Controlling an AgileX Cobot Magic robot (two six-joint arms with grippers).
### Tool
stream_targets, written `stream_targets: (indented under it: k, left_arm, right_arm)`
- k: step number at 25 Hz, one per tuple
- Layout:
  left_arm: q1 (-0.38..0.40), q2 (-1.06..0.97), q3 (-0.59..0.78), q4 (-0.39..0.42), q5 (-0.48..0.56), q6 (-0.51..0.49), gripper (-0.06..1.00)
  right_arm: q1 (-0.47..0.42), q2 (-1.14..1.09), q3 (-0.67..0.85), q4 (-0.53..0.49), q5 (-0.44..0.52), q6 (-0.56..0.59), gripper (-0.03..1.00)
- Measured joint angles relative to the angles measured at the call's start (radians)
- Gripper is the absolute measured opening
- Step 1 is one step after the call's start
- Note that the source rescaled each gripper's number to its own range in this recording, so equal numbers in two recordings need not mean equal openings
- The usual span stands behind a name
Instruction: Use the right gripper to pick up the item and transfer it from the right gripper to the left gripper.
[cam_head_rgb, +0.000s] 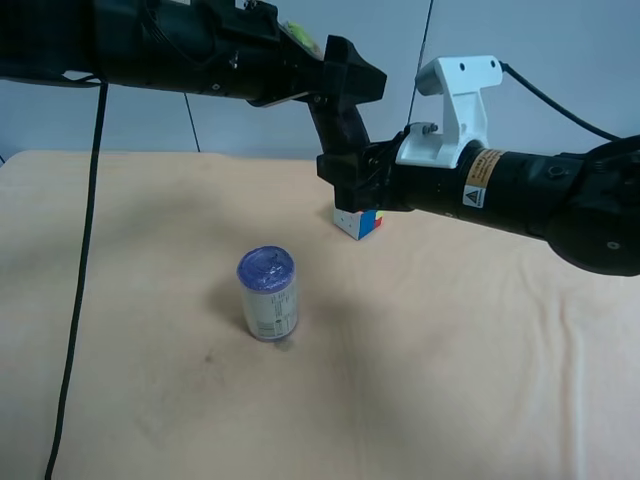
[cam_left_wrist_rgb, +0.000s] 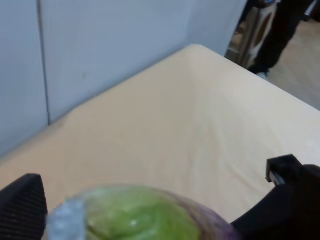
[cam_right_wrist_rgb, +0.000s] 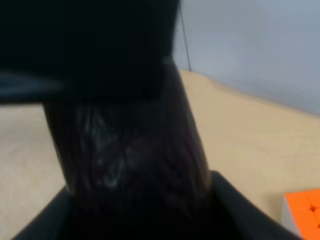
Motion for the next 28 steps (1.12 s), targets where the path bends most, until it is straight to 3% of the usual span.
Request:
stream_targets:
  k: [5,7,10,12,13,14,26,28]
  left_arm:
    - [0.0,0.005,0.0,0.0,0.01,-0.01,0.99]
    - [0.0,0.005,0.0,0.0,0.01,-0.01,0.92]
    - [0.0,0.005,0.0,0.0,0.01,-0.01,0.57]
    - [0.0,0.005,0.0,0.0,0.01,-0.011,0.19]
    - [0.0,0.005,0.0,-0.005,0.03,-0.02,0.06]
    - [-0.004,0.005,-0.001,-0.005,0.042,-0.021,0.01]
    - [-0.007,0.005,-0.003,-0.004,0.044,-0.021,0.0]
    - [-0.007,0.005,-0.003,-0.005,0.045,-0.022,0.0]
  right_arm:
    - [0.0,0.0,0.0,0.0,0.0,0.0,0.0]
    - [0.0,0.0,0.0,0.0,0.0,0.0,0.0]
    - [0.0,0.0,0.0,0.0,0.0,0.0,0.0]
    - [0.0,0.0,0.0,0.0,0.0,0.0,0.0]
    - [0.0,0.001,0.0,-0.001,-0.003,0.0,0.0]
    - [0.0,0.001,0.0,-0.004,-0.007,-0.002,0.0]
    - [0.0,-0.007,0.0,-0.004,0.008,-0.013,0.0]
    - [0.0,-0.027,-0.001,-0.005,0.05,-0.013,0.1]
